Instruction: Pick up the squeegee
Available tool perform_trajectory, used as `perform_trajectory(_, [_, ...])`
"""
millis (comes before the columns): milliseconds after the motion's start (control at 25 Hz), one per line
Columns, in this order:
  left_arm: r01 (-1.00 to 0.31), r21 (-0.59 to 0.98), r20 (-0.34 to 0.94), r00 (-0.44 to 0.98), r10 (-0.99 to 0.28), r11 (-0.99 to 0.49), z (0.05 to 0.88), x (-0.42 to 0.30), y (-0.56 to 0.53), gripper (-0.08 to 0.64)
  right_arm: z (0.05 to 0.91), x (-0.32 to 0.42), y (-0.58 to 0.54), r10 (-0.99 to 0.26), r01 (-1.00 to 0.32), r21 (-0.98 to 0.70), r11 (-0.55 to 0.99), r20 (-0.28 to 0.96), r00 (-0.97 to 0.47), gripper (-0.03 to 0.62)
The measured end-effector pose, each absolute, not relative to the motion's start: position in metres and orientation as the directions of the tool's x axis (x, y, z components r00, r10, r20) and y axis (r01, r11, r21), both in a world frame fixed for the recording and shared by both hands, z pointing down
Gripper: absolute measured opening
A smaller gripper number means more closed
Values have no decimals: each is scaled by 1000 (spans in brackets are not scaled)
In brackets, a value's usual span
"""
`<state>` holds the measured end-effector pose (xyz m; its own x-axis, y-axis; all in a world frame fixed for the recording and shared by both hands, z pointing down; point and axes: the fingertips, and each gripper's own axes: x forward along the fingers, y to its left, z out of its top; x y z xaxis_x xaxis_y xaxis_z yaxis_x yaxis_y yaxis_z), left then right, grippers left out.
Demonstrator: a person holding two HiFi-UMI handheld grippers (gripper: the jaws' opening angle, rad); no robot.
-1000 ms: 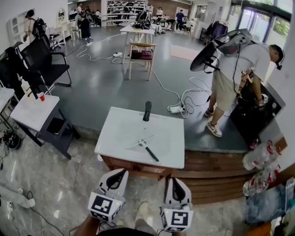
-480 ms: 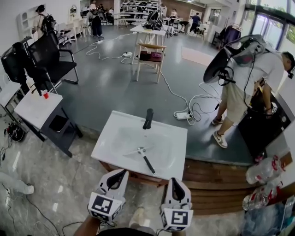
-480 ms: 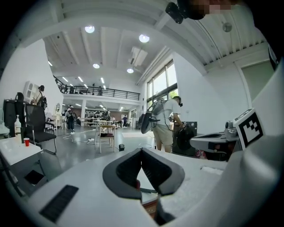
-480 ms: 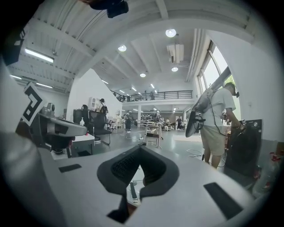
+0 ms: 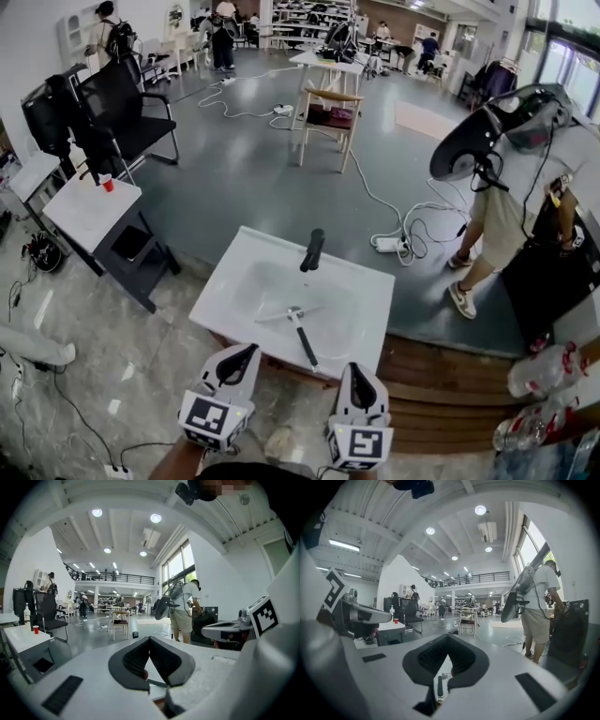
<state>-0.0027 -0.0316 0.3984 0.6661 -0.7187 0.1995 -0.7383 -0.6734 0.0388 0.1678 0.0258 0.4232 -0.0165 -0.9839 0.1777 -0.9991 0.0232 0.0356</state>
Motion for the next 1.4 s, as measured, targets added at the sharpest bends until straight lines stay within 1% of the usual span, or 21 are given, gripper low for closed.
perform_trajectory(200, [-762, 39, 221, 638, -738, -647, 408, -9, -43, 2, 434, 163, 11, -980, -998, 27, 61, 191, -55, -2])
perform_trajectory(360, [-776, 35, 220, 620, -753, -629, 415, -14, -60, 2, 433, 164, -8, -973, -998, 30, 53, 228, -45, -2])
perform_trajectory(600, [-781, 54, 242, 615, -751, -622, 427, -21, -92, 2, 453, 158, -38, -971, -998, 5, 68, 230, -65, -3])
perform_trajectory(920, [-766, 88, 296, 630, -718, -636, 462, -23, -141, 2, 486, 146, -89, -951, -997, -4, 74, 301, -72, -2])
perform_trajectory(1400, [-747, 177, 422, 646, -636, -641, 535, -16, -195, 2, 555, 141, -143, -899, -997, -28, 70, 431, -76, -2])
